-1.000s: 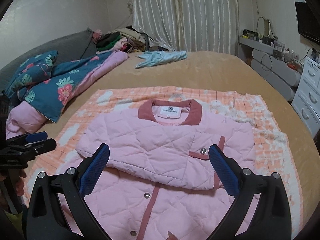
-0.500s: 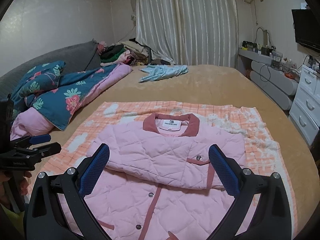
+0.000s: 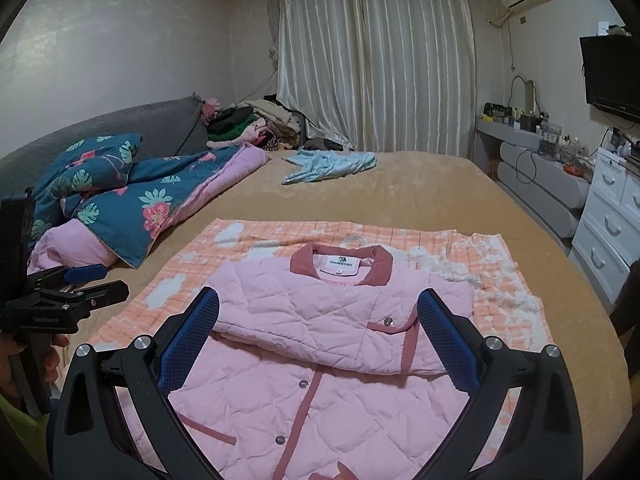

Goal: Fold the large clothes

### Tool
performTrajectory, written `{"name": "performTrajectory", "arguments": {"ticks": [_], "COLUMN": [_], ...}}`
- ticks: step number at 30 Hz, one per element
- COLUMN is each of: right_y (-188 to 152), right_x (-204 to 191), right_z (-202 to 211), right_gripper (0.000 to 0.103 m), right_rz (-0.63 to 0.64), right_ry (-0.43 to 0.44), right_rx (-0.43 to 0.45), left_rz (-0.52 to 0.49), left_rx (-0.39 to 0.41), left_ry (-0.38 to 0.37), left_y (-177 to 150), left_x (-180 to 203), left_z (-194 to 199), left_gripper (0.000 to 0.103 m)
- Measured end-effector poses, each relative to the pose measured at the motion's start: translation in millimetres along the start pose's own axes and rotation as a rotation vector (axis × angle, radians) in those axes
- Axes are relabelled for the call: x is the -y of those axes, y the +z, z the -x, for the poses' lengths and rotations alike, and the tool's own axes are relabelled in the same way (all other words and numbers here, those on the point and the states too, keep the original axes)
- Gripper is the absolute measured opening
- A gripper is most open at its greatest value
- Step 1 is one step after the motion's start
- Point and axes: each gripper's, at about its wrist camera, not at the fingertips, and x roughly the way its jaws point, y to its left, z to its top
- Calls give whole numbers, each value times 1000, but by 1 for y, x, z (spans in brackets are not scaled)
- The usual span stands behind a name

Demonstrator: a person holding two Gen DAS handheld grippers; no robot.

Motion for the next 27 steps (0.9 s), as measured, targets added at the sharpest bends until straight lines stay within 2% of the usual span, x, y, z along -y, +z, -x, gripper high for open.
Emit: {"name": "performTrajectory", "arguments": {"ticks": [11, 27], "right_y": [-5, -36], "right_x": [-2, -8], "right_z": [29, 45], "right_gripper": [99, 99], "right_rz": [10, 28], "right_ry": [8, 11], "right_rx": [37, 3], "left_rz": [-20, -11], "left_rx": [29, 35], "left_ry": [-5, 14], "left_y": [-8, -34], "left_x": [10, 14], "left_z": [22, 39], "left_gripper": [95, 95]}}
